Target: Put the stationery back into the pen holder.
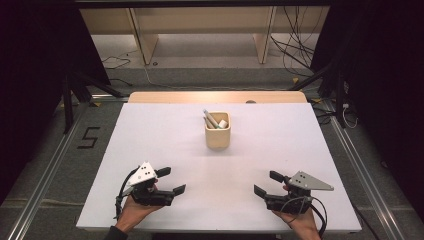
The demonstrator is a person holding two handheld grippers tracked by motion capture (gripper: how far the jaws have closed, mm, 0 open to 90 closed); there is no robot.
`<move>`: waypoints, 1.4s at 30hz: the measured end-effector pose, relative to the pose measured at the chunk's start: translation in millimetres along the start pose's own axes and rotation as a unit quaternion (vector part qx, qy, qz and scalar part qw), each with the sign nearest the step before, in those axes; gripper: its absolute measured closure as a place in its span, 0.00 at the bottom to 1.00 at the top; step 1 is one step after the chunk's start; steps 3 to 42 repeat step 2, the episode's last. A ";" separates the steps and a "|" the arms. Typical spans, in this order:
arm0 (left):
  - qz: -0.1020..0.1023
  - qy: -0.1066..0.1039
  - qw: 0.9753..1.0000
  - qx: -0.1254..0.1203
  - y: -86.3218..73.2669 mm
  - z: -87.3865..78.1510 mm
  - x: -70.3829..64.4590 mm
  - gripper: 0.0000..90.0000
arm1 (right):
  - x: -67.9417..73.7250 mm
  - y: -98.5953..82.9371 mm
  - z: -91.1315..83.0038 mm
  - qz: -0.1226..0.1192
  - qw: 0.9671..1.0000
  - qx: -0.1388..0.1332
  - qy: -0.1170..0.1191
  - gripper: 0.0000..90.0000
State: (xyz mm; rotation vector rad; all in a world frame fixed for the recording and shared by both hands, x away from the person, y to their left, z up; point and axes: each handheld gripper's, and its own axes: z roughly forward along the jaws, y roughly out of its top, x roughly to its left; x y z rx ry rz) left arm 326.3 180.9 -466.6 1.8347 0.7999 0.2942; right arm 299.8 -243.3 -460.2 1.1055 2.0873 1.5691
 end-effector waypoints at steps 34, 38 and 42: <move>0.000 0.000 1.000 0.000 -0.1 0.2 0.0 0.17 | -0.3 -0.1 0.1 -0.001 1.000 0.000 0.000 0.22; 0.000 0.000 1.000 0.000 -0.1 0.2 0.0 0.17 | -0.3 -0.1 0.1 -0.001 1.000 0.000 0.000 0.22; 0.000 0.000 1.000 0.000 -0.1 0.2 0.0 0.17 | -0.3 -0.1 0.1 -0.001 1.000 0.000 0.000 0.22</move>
